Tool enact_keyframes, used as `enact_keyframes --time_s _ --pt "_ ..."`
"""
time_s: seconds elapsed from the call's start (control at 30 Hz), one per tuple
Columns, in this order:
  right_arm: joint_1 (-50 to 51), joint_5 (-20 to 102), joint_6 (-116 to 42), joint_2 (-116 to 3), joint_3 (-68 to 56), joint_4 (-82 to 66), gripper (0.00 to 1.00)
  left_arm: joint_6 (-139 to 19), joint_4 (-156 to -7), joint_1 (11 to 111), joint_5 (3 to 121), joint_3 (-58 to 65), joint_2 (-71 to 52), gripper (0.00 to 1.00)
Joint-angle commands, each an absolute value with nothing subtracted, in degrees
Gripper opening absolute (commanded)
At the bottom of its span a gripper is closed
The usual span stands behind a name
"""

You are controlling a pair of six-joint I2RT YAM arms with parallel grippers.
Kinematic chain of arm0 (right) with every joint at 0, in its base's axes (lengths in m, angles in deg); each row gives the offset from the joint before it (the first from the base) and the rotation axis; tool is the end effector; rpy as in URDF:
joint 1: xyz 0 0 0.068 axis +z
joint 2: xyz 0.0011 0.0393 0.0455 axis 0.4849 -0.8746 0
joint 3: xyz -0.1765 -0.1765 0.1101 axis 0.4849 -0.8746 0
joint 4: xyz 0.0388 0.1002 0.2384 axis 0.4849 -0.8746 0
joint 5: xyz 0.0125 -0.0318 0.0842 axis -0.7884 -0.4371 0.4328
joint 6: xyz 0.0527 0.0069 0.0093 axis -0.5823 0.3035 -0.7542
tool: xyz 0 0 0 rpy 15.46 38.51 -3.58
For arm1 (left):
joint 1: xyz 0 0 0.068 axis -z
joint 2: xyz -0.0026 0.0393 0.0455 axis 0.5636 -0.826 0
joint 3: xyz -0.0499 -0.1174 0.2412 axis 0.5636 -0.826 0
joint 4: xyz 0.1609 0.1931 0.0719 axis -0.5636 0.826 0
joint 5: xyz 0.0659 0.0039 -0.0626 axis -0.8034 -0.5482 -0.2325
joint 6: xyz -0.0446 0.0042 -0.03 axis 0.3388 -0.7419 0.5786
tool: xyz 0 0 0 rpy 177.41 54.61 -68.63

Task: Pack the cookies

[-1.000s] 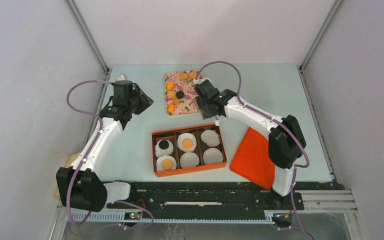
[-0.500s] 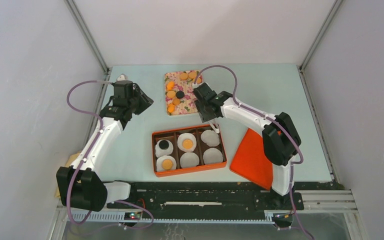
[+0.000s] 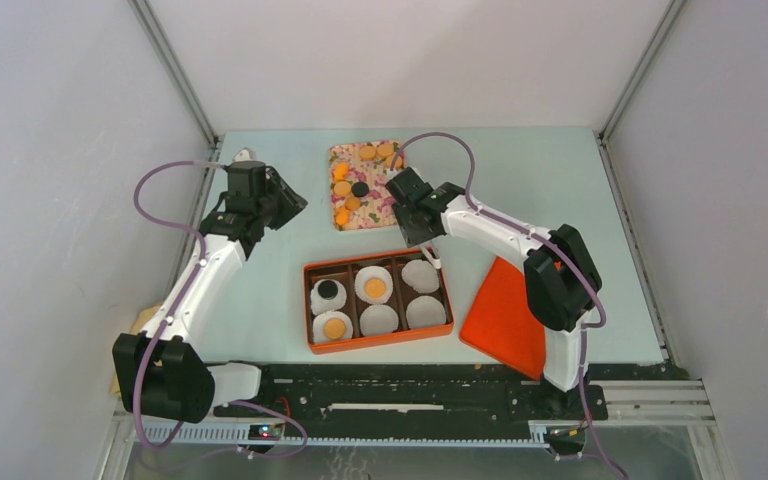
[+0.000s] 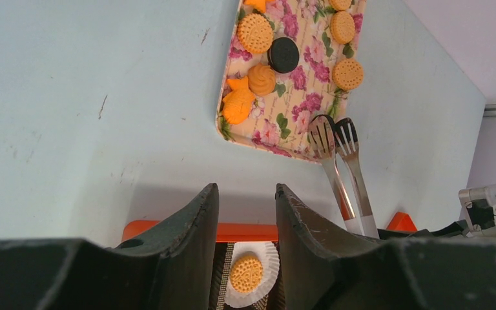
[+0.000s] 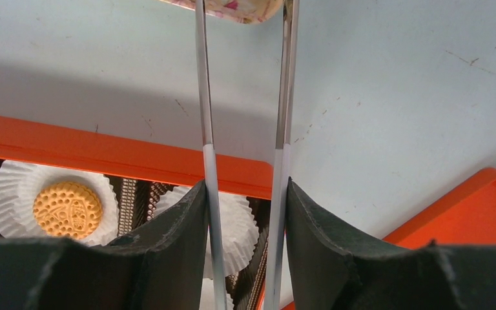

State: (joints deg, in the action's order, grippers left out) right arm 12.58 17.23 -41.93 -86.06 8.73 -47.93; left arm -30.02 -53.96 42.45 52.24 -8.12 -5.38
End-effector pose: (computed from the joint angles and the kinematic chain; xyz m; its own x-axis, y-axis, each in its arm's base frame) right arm 0.3181 0.2692 0.2377 -0.7490 -0.4044 -0.5249 -0.3944 0.9086 -0.1372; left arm 0.2735 -0.0384 0.3126 -0.5186 -0.5961 -0.6130 -0.2942 0.7976 -0.5266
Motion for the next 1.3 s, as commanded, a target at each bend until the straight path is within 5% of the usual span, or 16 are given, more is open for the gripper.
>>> enact_keyframes --time_s 0.0,0.33,0.9,1.27 --pt "12.50 17.70 -43.11 -85.80 10.72 -48.76 0.48 -30.29 -55.43 42.66 52.90 -8.62 -4.35 0.43" --pt "13.71 16.54 -42.42 -82.32 12.89 -48.64 0.22 -30.47 -55.27 42.66 52.94 -8.54 -4.17 0.43" --pt "27.57 19.54 -40.44 -56.74 -0.29 -54.93 0.19 -29.90 -54.57 42.40 52.92 -7.83 -4.91 0.43" --pt "40.98 23.94 -48.03 -52.09 -7.78 -63.31 0.20 -29.85 -54.39 42.72 53.06 -8.51 -3.65 0.43"
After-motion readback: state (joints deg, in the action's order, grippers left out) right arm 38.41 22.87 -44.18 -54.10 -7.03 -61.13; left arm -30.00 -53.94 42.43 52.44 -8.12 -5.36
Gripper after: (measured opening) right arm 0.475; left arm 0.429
